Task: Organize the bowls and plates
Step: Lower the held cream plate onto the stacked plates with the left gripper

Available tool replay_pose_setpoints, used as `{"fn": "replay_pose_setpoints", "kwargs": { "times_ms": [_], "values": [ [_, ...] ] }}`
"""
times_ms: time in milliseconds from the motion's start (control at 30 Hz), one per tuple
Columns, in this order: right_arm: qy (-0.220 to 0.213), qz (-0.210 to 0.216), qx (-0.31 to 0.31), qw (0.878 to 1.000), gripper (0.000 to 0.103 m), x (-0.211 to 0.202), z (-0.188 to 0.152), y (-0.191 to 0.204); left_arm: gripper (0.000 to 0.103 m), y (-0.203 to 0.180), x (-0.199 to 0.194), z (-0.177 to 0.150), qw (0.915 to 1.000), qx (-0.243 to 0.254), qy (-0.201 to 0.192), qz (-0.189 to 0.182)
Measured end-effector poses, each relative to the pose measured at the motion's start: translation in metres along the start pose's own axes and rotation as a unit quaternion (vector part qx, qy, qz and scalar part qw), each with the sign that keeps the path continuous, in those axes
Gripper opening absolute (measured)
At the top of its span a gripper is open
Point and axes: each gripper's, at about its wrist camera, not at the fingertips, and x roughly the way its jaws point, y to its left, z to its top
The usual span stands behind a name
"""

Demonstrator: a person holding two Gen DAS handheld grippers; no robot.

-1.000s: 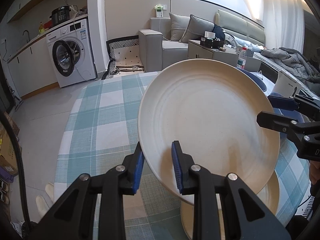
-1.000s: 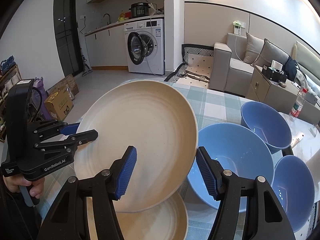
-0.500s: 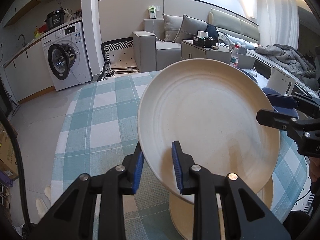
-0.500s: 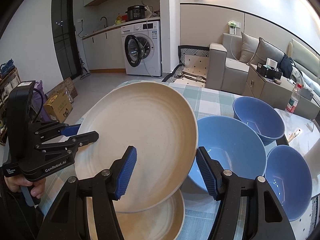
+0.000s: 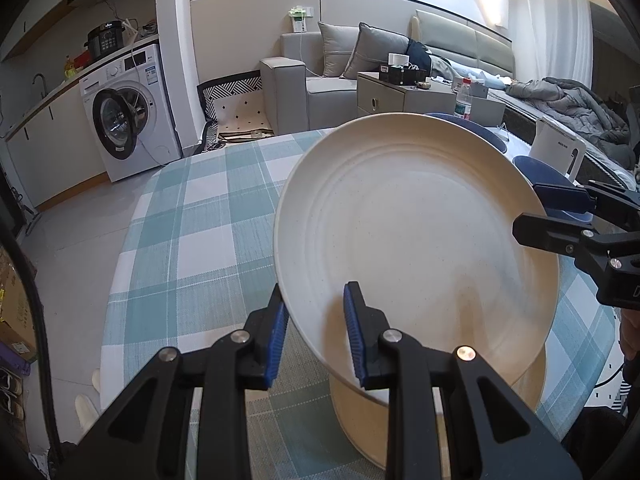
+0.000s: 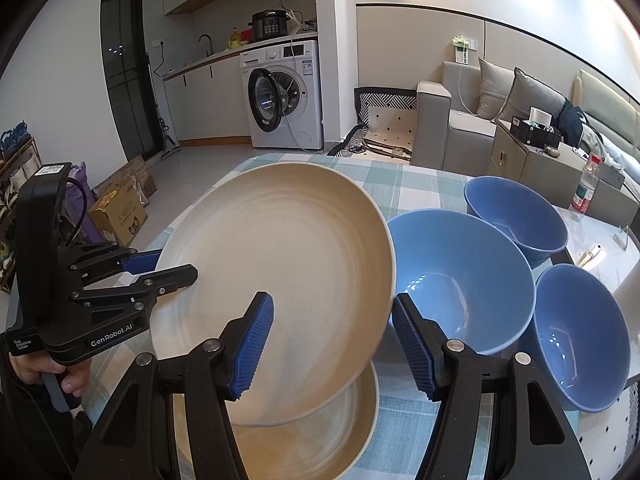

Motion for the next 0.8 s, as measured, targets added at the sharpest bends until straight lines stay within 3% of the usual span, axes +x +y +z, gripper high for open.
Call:
{"fn": "replay_pose_setpoints", "kwargs": {
  "times_ms": [800],
  "values": [
    [0.015, 0.004, 0.014, 1.000, 0.064, -0.005, -0.032, -0.004, 0.027, -0.010, -0.009, -0.015, 0.9998, 0.016, 0.009, 0.001]
  ]
}}
